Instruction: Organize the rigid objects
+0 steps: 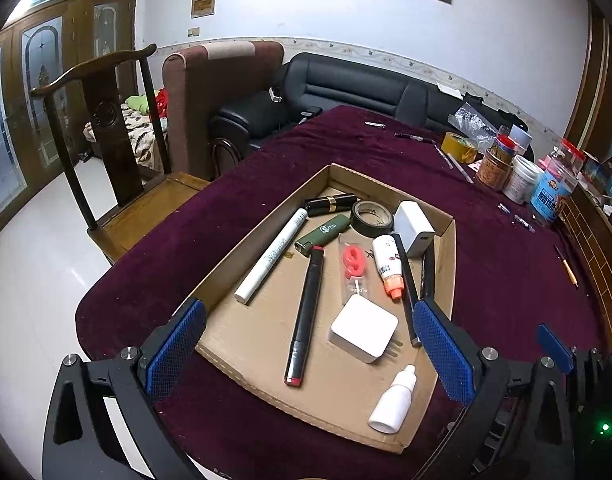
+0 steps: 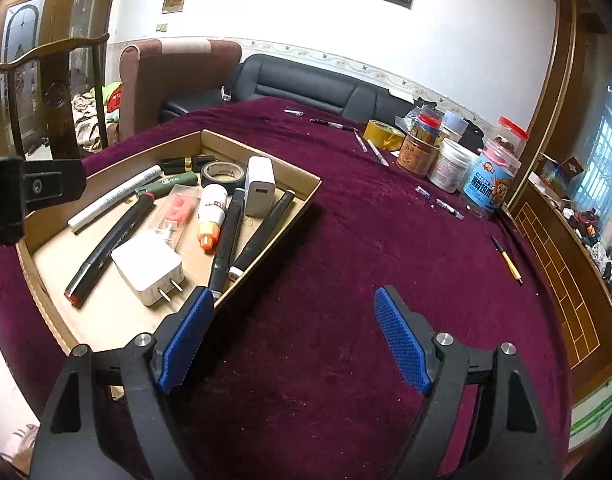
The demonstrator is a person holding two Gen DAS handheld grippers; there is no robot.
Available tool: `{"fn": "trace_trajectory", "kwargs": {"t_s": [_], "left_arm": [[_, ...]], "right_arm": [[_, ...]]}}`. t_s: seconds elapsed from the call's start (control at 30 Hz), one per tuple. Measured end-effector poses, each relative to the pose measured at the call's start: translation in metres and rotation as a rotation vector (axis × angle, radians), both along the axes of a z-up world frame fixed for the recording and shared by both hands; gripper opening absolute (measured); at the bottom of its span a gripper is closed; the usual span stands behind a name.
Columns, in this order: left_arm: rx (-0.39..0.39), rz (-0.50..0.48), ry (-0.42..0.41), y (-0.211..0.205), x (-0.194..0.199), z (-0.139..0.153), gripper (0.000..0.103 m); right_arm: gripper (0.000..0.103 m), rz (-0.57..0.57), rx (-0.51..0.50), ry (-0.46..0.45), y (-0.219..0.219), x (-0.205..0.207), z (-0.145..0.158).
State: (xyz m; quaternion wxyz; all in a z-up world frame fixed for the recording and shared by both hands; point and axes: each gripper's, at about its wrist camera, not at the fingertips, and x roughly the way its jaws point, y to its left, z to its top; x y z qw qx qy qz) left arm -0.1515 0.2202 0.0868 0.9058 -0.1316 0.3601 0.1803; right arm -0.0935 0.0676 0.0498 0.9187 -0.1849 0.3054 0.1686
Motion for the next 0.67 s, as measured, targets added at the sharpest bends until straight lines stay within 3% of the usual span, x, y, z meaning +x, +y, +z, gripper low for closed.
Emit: {"fn": "trace_trajectory", "kwargs": {"t_s": [0.67], "left_arm": [[0.053, 0.000, 0.044, -0.023, 0.010, 0.003, 0.102]], "right_arm": [[0.083, 0.007, 0.045, 0.017, -0.019, 0.010, 0.004]]}}
